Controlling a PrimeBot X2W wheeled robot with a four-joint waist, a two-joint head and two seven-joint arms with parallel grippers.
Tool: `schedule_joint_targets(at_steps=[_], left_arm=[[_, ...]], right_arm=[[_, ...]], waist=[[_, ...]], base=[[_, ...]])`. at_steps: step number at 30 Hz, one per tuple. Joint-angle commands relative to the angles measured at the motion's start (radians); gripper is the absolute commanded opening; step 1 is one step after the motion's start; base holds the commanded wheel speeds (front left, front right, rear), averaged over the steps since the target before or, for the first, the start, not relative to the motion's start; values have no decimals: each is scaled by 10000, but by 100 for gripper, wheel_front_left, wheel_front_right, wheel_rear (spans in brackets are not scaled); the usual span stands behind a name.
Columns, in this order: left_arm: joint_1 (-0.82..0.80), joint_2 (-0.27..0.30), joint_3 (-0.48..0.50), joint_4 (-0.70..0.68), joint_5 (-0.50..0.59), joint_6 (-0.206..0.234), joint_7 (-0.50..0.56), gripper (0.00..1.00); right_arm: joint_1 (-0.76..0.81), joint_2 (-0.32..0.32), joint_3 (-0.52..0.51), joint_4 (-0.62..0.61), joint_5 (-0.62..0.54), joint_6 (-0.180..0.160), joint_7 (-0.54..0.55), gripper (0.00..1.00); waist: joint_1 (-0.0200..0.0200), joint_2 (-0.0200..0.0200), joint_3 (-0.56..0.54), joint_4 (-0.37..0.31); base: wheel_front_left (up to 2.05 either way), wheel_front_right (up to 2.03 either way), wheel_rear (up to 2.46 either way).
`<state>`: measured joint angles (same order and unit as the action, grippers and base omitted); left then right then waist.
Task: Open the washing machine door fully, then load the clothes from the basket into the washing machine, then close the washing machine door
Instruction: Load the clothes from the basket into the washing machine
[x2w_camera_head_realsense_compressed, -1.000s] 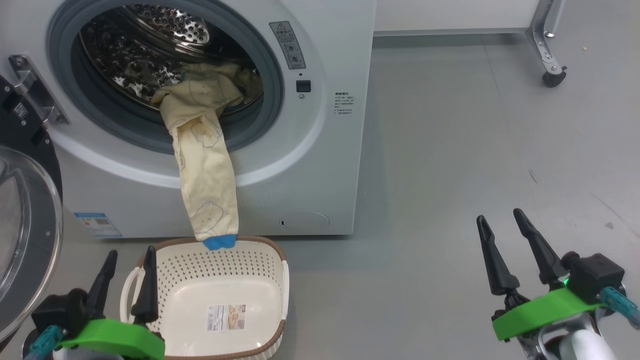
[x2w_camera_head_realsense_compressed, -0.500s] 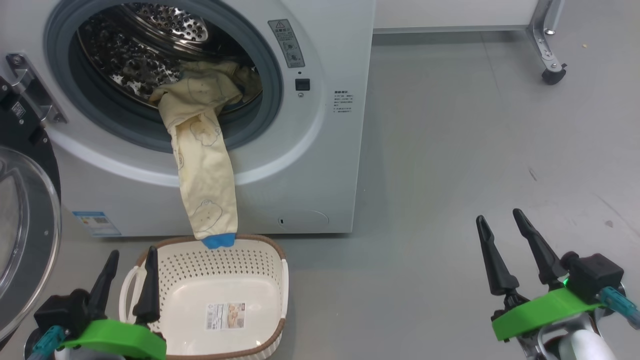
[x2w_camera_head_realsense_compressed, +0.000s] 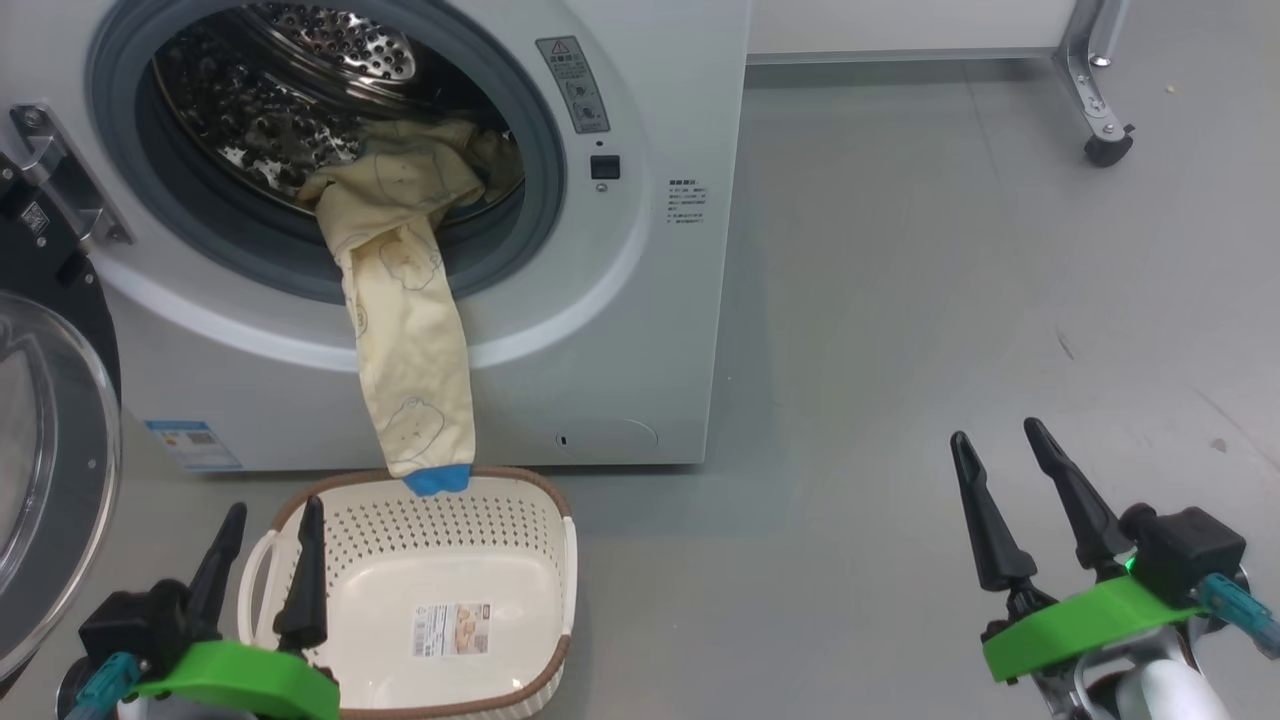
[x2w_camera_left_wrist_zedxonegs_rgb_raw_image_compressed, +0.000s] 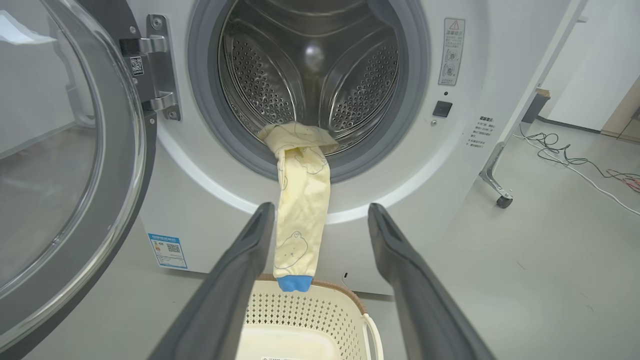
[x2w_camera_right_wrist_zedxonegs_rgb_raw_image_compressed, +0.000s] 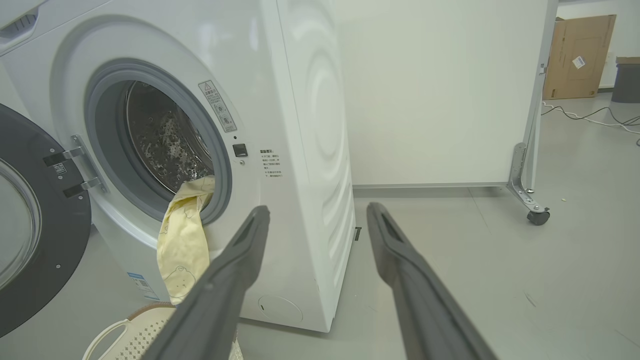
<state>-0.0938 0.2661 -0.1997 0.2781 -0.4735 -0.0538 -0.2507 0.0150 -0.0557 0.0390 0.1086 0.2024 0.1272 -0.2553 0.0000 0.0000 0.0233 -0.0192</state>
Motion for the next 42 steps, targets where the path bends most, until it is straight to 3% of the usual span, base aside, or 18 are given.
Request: schedule_joint_targets(at_steps=[1,10,18,31,42], left_arm=[[-479,177,463,-258,140,-48,-111,100],[-694,148,385,-103,137,-53,-68,100],[-1667,173,336,718,86,-154,-36,100],[-4927,369,318,3653,-184,-492,147,100],[-7310,779,487,6196,-408,-468,175,100]], right_arm=[[-389,-104,241,-318,32,35,-65,100],[-550,-96,267,-392,-1,35,-65,100],[-1060,-77,284,-584,-110,35,-65,100],[-2033,-15,360,-912,-410,35,-65,100],[-2401,39,441,-1103,-432,35,-65,100]], waist=[[0,0,33,-4],[0,0,571,-49],[0,0,1927,-213],[0,0,4502,-869],[0,0,5614,-1536]], base=[[0,0,0],[0,0,0],[0,0,0],[0,0,0],[0,0,0]])
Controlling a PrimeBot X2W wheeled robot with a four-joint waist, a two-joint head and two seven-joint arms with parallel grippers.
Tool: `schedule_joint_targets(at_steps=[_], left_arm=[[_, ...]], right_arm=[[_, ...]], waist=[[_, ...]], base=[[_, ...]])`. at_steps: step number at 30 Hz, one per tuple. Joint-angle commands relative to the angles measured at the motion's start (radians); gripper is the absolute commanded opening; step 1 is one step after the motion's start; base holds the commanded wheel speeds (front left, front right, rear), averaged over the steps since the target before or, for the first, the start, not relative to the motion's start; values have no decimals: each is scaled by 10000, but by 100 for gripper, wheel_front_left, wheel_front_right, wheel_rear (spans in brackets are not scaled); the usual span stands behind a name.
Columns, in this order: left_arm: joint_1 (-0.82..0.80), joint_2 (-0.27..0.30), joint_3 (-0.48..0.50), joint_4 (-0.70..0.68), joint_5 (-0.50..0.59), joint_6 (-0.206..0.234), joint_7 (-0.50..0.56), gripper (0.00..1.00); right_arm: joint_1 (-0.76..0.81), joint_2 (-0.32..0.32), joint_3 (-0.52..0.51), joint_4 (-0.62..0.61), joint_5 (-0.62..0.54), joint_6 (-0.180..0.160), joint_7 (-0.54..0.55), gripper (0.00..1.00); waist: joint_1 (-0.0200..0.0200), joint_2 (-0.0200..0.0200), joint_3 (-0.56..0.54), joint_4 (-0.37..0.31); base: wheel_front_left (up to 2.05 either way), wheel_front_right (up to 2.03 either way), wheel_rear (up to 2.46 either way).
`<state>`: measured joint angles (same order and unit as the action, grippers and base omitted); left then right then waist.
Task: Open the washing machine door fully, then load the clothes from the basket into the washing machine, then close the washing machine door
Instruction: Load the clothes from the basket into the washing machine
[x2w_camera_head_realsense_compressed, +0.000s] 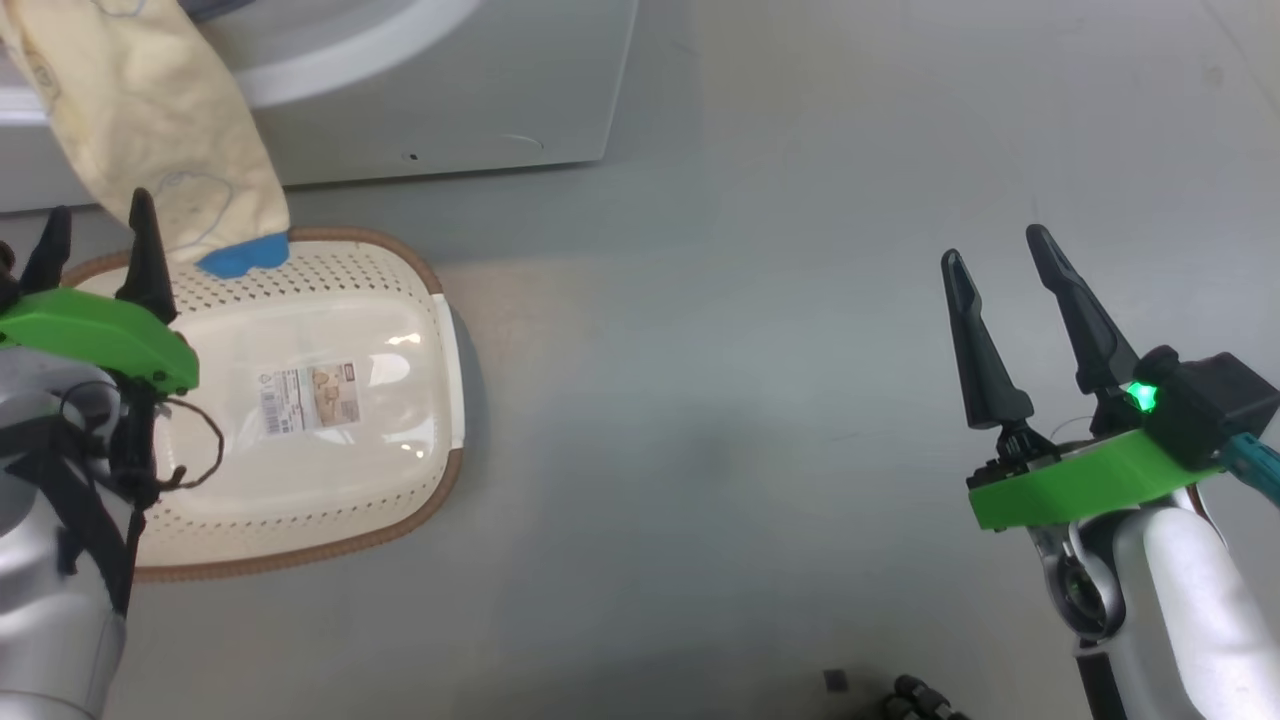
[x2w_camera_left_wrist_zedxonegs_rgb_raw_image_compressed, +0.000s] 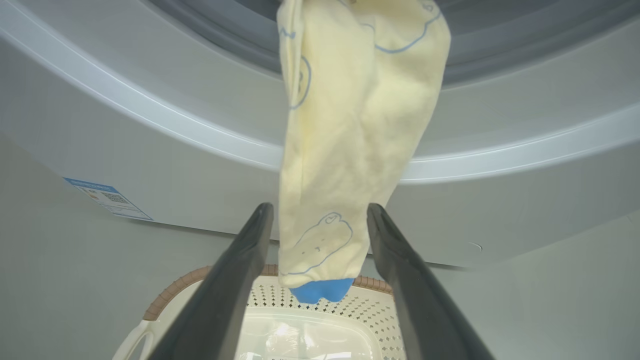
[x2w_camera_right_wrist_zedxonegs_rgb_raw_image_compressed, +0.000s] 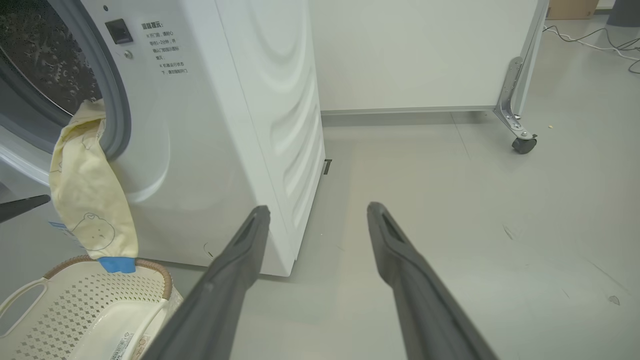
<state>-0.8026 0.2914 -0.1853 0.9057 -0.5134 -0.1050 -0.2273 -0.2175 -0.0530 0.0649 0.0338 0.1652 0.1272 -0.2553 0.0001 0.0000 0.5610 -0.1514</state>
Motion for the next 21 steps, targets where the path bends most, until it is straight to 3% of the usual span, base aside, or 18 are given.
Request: schedule_joint_targets(at_steps=[1,21], left_arm=[[-385,543,335,93,3,50,-67,100],[-2745,452,-92,2178,270,39,-226,100]], right_arm=[[-89,15,182,-368,-54,35,-65,100],[-318,27,376,-505,156,35,-65,100]], waist=[[-1,0,308,-249],[-1,0,1067,-530]], base=[[0,0,0],[0,0,0]])
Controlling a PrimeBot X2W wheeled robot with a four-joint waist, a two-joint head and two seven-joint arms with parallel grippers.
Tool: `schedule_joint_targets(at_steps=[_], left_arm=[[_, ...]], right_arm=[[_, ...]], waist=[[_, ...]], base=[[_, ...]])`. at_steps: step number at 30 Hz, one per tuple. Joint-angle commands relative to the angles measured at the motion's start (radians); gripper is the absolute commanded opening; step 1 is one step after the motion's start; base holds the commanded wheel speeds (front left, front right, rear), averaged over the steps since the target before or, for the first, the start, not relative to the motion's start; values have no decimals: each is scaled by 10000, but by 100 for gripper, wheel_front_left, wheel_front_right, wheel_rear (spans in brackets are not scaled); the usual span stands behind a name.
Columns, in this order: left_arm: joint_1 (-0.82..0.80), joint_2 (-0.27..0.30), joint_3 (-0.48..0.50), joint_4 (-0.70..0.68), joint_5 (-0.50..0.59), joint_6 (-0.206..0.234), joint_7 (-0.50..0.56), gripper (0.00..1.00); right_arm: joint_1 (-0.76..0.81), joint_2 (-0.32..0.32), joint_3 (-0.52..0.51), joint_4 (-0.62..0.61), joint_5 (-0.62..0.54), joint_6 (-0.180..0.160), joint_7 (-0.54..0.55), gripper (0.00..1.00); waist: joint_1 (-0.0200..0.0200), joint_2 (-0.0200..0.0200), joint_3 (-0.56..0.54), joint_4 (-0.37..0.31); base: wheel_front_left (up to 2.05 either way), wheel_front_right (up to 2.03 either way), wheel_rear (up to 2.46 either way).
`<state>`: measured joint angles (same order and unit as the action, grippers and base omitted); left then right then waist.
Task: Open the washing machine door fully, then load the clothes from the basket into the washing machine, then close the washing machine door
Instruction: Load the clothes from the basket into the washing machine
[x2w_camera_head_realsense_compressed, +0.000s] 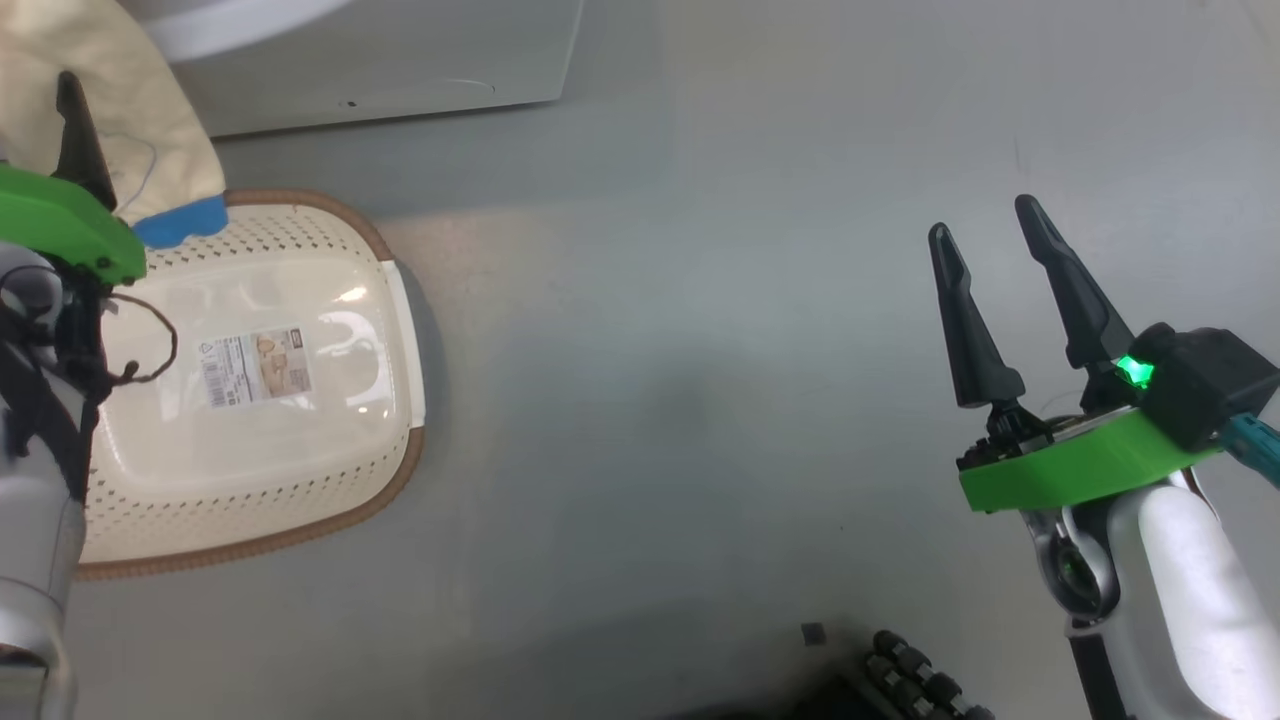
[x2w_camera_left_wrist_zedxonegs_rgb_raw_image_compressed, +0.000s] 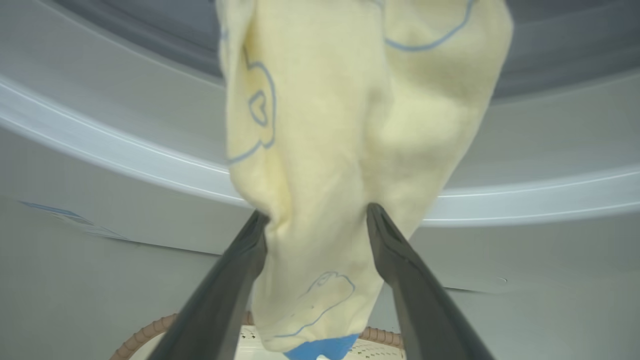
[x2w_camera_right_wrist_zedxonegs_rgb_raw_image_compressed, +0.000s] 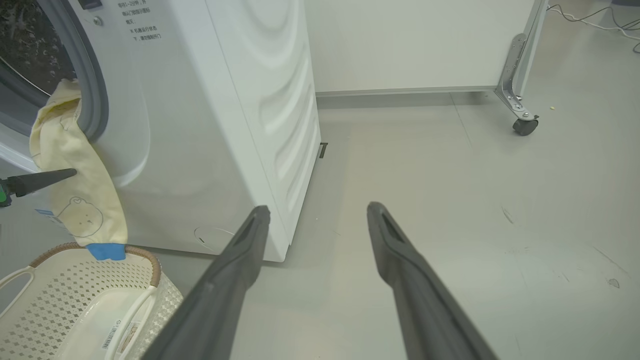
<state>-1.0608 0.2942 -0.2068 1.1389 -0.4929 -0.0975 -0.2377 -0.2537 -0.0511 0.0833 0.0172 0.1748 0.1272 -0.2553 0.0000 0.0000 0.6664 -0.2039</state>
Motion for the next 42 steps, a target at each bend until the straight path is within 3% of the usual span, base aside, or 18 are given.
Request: schedule_joint_targets(at_steps=[1,10,11,12,13,22,36,42], left_arm=[[-265,414,93,-97,76,-49,-130,100],[-1032,314,-213,462,169,-157,-168,100],[-1070,317,-226,509,158,-170,-172,95],[-1099,322,-235,552,142,-183,-177,42],[-1121,329,-237,579,119,-197,-183,0],[-915,517,-335,178,102,-287,-233,0],[-869,1543,54,-2697,603,-155,-227,0],[-2135,2324,-243,-3186,753,-250,720,0]], right_arm=[[35,8,197,-346,63,35,-65,100],[-86,8,369,-347,134,35,-65,100],[-93,8,376,-340,148,35,-65,100],[-99,8,379,-335,162,35,-65,100],[-104,8,383,-330,173,35,-65,100],[-92,8,437,-236,233,35,-65,100],[-23,8,666,-90,485,35,-65,100],[-127,9,866,-101,711,35,-65,100]], waist=[[0,0,44,-11],[0,0,262,-131],[0,0,270,-143],[0,0,275,-154],[0,0,274,-164],[0,0,3,-82],[0,0,-247,-154],[0,0,193,-472]], base=[[0,0,0],[0,0,0],[0,0,0],[0,0,0],[0,0,0],[0,0,0],[0,0,0],[0,0,0]])
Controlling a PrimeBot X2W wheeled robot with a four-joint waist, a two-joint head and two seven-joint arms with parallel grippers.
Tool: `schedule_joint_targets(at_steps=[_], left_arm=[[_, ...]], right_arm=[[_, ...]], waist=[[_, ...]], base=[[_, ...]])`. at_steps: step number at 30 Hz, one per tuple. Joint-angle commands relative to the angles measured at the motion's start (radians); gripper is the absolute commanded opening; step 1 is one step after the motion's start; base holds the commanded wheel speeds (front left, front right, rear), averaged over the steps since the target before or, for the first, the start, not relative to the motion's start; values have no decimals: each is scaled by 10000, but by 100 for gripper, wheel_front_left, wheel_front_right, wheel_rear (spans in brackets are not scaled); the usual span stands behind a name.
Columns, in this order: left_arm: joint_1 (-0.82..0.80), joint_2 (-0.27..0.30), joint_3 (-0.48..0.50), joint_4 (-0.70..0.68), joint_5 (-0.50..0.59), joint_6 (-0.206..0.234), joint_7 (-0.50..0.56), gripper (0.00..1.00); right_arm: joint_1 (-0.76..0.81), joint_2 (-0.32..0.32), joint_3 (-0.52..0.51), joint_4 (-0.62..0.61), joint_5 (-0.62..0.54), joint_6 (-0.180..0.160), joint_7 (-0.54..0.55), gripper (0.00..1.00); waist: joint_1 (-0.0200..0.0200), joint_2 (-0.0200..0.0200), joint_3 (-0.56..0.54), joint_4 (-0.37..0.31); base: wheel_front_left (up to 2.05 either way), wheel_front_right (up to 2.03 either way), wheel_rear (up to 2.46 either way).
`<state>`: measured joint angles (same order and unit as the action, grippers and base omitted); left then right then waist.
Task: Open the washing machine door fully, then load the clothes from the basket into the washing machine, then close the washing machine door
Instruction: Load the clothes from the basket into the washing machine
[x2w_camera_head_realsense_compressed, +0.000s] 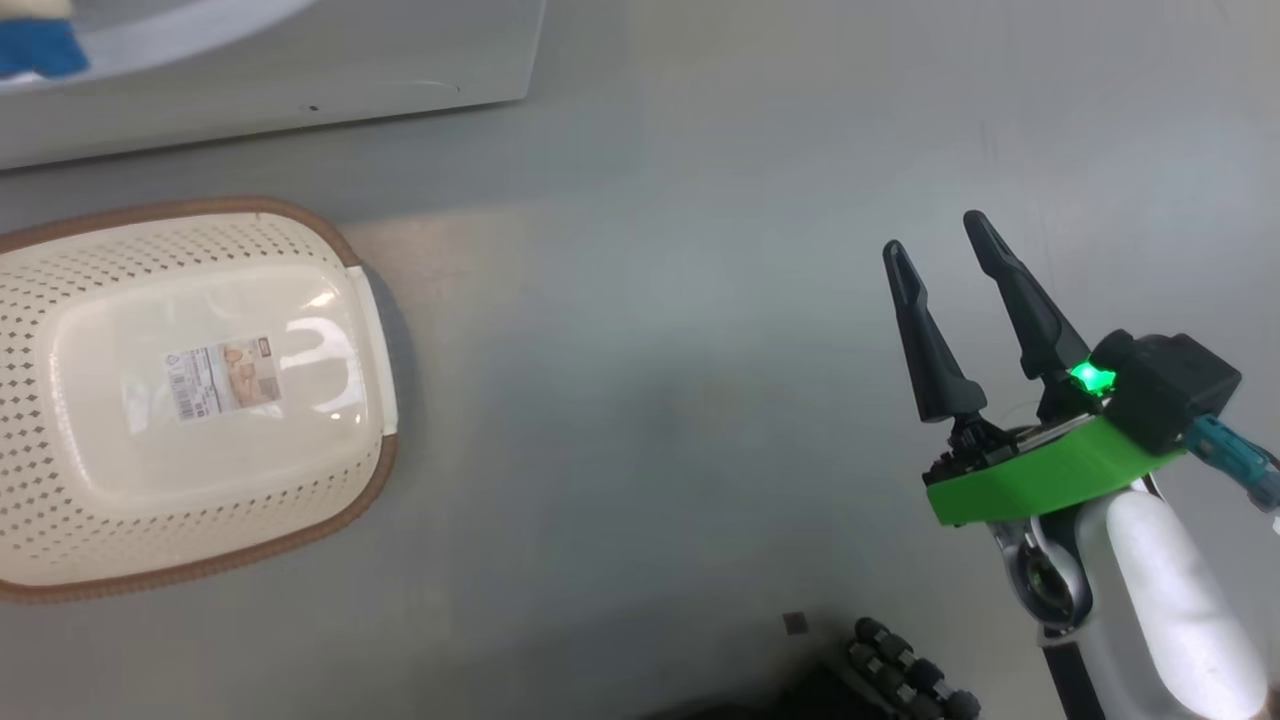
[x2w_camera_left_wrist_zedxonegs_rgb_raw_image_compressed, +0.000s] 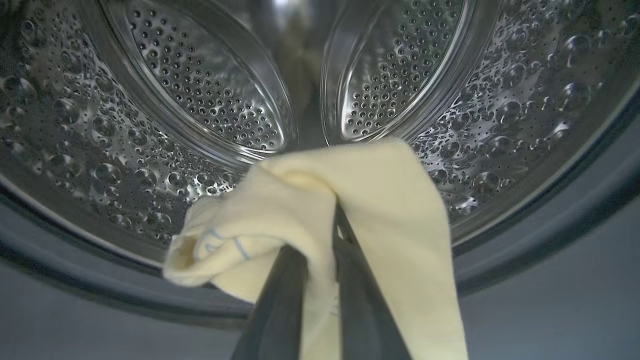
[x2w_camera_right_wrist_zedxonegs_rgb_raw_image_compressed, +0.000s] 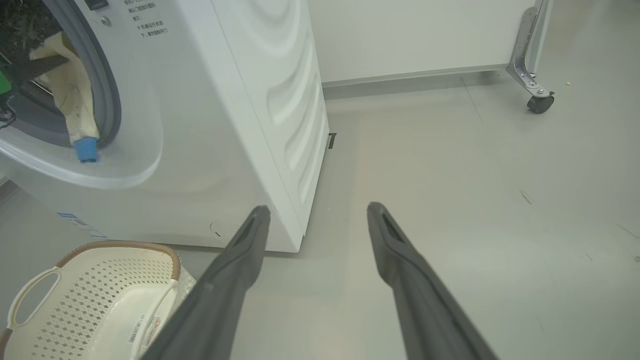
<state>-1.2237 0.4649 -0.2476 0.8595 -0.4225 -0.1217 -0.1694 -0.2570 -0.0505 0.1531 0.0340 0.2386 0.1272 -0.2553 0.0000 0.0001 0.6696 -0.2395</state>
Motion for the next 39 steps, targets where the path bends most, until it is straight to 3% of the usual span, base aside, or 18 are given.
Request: schedule_joint_targets(at_steps=[1,11,19,29,30,31,32,39], left_arm=[[-800,740,104,-475,47,-26,245,0],[-3988,1966,-968,-787,386,-86,1778,0],[-4919,2249,-1712,-111,-8,-88,2038,0],[-5675,2306,-2548,953,-338,-89,1495,0],[-5713,2289,-2640,1043,-390,-89,1448,24],[-5743,2279,-2721,1134,-443,-89,1392,82],[-5755,2261,-2807,1231,-509,-89,1366,100],[-5755,2141,-3310,1603,-895,-89,1050,100]], right_arm=[[-110,3,177,-276,99,35,-65,100],[-558,3,496,-392,681,35,-65,100],[-814,3,749,-445,991,35,-65,100],[-964,3,791,-395,1000,35,-65,100],[-982,3,773,-385,1005,35,-65,100],[-1003,3,757,-380,1016,35,-65,100],[-1027,3,748,-378,1028,35,-65,100],[-1091,3,686,-352,958,35,-65,100]], waist=[[0,-1,269,-165],[0,-1,1547,-664],[0,-1,2028,-965],[0,-1,2291,-1114],[0,-1,2296,-1110],[0,-1,2298,-1108],[0,-1,2294,-1108],[0,-1,2153,-1029]], base=[[0,0,0],[0,0,0],[0,0,0],[0,0,0],[0,0,0],[0,0,0],[0,0,0],[0,0,0]])
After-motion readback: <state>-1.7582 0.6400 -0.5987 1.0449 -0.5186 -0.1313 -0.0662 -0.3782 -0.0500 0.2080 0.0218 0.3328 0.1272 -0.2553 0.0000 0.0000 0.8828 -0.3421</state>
